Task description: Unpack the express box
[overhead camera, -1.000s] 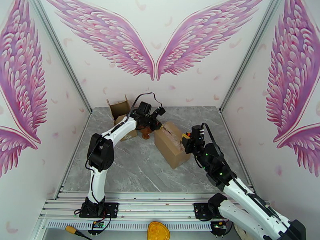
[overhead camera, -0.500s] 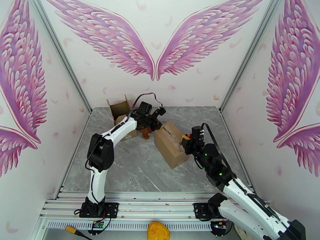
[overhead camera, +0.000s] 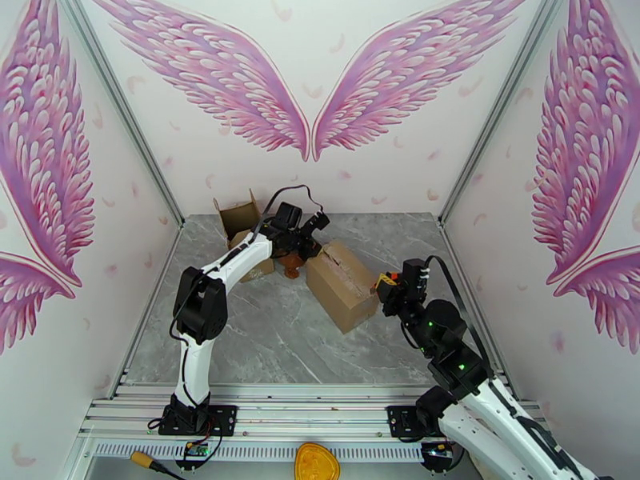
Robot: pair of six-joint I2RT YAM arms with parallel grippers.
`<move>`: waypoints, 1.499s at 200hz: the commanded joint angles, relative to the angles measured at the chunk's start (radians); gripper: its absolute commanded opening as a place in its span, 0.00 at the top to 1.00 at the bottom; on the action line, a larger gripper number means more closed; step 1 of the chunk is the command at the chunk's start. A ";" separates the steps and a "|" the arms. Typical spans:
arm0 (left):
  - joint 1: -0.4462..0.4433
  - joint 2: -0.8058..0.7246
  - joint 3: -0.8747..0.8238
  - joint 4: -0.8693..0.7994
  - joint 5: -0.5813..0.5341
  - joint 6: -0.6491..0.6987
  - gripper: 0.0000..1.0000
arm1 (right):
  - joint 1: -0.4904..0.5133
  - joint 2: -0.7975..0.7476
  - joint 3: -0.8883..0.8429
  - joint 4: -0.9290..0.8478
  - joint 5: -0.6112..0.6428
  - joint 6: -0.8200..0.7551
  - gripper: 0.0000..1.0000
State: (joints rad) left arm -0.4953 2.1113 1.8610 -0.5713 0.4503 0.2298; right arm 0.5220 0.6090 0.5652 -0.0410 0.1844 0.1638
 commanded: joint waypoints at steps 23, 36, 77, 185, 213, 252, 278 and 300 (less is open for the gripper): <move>-0.002 -0.018 -0.006 -0.073 -0.078 0.037 1.00 | -0.002 0.114 0.063 0.109 -0.053 -0.060 1.00; -0.007 -0.017 -0.007 -0.074 -0.080 0.036 1.00 | -0.002 0.160 0.075 0.141 -0.078 -0.066 1.00; -0.012 -0.018 -0.008 -0.066 -0.088 0.030 1.00 | -0.002 0.201 0.079 0.141 -0.103 -0.060 1.00; -0.013 -0.014 -0.008 -0.068 -0.083 0.032 1.00 | -0.002 0.194 0.042 0.101 -0.100 -0.090 1.00; -0.013 -0.013 -0.006 -0.068 -0.083 0.029 1.00 | -0.002 0.209 0.035 0.094 -0.110 -0.083 1.00; -0.015 -0.013 -0.006 -0.067 -0.086 0.030 1.00 | -0.001 0.218 0.032 0.070 -0.100 -0.102 1.00; -0.013 -0.014 -0.008 -0.069 -0.090 0.032 1.00 | 0.000 0.231 0.038 0.046 -0.099 -0.135 1.00; -0.011 -0.014 -0.008 -0.066 -0.092 0.031 1.00 | 0.000 0.244 0.039 0.015 -0.103 -0.157 1.00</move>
State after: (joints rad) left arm -0.5060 2.1075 1.8610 -0.5716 0.4217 0.2398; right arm 0.5220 0.8288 0.6140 0.0635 0.0898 0.0525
